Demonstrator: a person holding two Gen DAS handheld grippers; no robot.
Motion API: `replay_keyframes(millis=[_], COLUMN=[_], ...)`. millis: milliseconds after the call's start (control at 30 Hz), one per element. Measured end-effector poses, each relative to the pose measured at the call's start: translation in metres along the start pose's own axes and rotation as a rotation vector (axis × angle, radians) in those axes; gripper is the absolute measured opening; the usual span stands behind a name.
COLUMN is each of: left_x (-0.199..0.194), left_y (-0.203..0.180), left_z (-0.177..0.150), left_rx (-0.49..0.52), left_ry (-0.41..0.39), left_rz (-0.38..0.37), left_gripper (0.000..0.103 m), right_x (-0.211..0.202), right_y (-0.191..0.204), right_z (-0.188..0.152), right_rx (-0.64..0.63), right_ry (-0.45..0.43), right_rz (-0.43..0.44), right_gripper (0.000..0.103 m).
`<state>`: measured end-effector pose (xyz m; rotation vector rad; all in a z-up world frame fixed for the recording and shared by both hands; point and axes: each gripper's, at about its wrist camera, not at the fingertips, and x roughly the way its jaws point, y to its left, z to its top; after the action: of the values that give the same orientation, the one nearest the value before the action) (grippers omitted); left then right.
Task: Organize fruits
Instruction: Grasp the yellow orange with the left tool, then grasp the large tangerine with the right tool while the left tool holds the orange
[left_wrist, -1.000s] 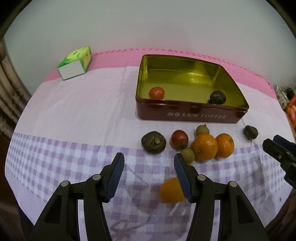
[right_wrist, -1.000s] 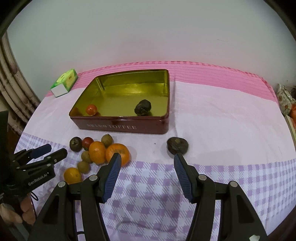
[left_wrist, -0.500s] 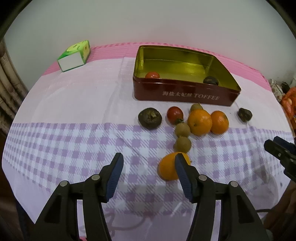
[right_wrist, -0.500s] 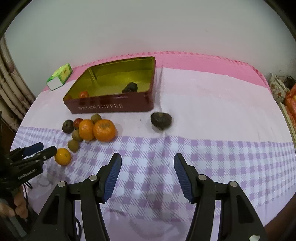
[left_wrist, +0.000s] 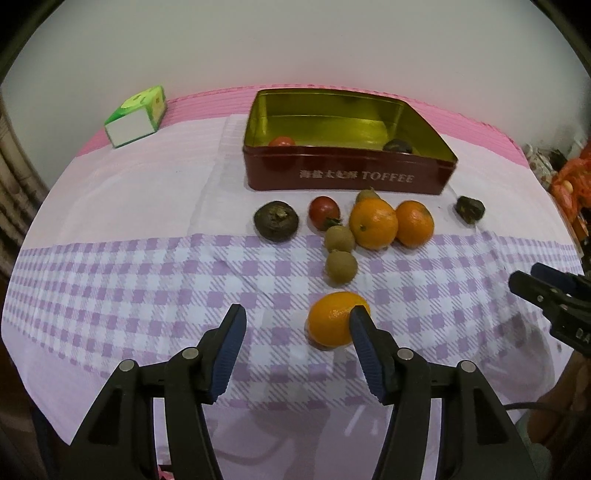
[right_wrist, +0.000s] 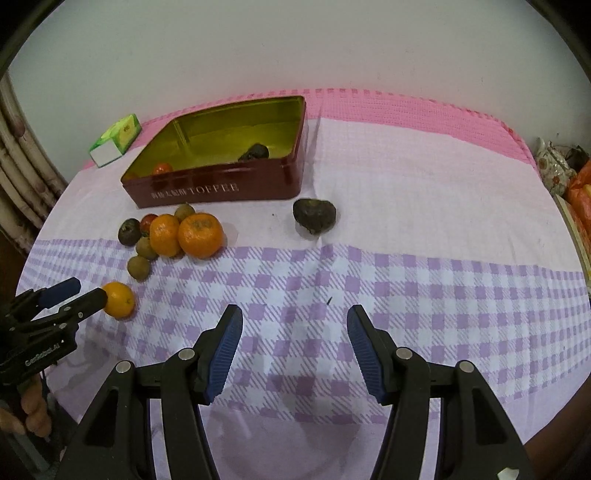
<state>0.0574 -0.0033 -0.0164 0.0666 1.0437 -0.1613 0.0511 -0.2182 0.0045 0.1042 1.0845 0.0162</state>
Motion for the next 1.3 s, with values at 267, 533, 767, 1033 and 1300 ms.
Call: replay_keyframes(millis=[267,533,767,1033,1300], left_x=[0.003,0.008,0.02,0.031,0.036], left_y=[-0.01,-0.017,-0.027,-0.022,-0.014], left_z=[-0.001,-0.001,-0.005,-0.002,0.0], left_rx=[0.037,0.065,0.098,0.077,0.06], left_ry=[0.008,0.017,0.05,0.069,0.073], left_rz=[-0.02,-0.038,-0.035,-0.047,-0.045], left_gripper=[0.061,0.062,0.062,0.052,0.036], right_x=[0.003,0.006,0.008,0.013,0.019], right_y=[-0.003,-0.011,-0.018,-0.016,-0.005], right_z=[0.0,-0.001,-0.002,0.0,-0.002], right_rx=[0.002,0.009,0.021,0.014,-0.003], right_ry=[0.009,0.027,0.035,0.042,0.056], right_rz=[-0.001,-0.008,-0.023,-0.013,0.014], right_gripper=[0.056,0.056,0.056,0.056,0.056])
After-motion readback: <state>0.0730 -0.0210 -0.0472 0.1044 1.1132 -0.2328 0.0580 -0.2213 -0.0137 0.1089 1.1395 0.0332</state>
